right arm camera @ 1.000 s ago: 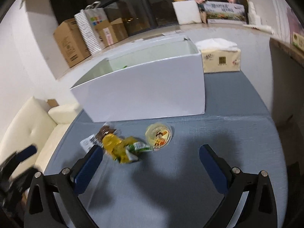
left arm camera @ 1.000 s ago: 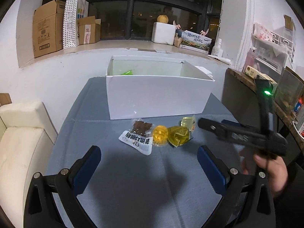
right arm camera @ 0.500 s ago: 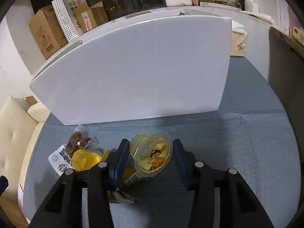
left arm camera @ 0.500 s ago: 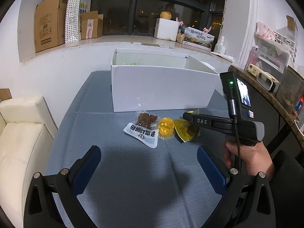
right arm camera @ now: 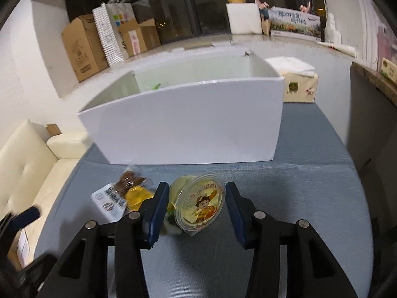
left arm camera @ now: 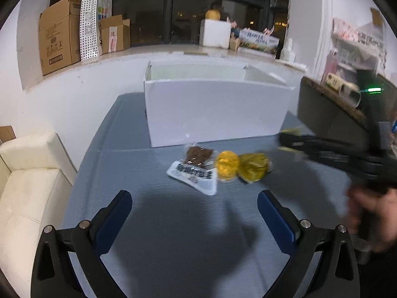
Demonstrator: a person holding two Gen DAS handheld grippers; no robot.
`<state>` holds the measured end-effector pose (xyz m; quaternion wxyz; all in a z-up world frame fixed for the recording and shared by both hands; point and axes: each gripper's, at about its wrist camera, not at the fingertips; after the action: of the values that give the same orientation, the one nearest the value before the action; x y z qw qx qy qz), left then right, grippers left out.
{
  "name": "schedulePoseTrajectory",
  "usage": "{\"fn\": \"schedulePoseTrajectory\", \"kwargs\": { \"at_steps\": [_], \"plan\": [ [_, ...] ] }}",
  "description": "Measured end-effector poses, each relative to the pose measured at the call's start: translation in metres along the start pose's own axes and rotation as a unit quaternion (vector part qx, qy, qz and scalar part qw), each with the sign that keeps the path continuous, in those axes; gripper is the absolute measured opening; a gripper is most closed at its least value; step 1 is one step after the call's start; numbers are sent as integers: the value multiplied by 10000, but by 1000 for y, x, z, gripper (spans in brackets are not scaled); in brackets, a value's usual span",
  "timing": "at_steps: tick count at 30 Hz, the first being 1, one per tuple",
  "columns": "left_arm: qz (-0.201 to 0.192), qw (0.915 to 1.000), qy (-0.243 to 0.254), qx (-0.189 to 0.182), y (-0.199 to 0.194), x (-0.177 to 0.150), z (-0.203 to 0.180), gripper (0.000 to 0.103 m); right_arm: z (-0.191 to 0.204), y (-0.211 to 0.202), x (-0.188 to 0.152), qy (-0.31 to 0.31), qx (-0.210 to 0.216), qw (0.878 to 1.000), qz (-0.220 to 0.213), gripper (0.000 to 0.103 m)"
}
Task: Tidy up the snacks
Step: 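Grasp the cartoon-label jelly cup with the right tool, then grasp the brown meat snack packet with the left tool while the right tool holds the cup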
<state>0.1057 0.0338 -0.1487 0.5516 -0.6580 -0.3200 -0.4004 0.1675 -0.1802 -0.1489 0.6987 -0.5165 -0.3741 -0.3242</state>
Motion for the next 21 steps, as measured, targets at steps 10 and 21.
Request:
{"fn": "schedulePoseTrajectory", "kwargs": {
  "at_steps": [10,21],
  "plan": [
    [436,9976,538,-94,69,-3,2,103,-6,-61,-3,-19,120,9995,-276,50],
    [983,9938,504,-152,133,8,5,103,-15,-76,-15,103,66,9996,-257,50]
  ]
}}
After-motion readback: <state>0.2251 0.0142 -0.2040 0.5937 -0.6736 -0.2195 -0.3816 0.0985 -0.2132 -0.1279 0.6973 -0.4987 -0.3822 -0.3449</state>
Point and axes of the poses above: each gripper's, at about its wrist camera, not at the fingertips, and y roughly the way its jaws point, z to its left, x to its top, and after that the axes turned 14 degrees about -z, right-handed
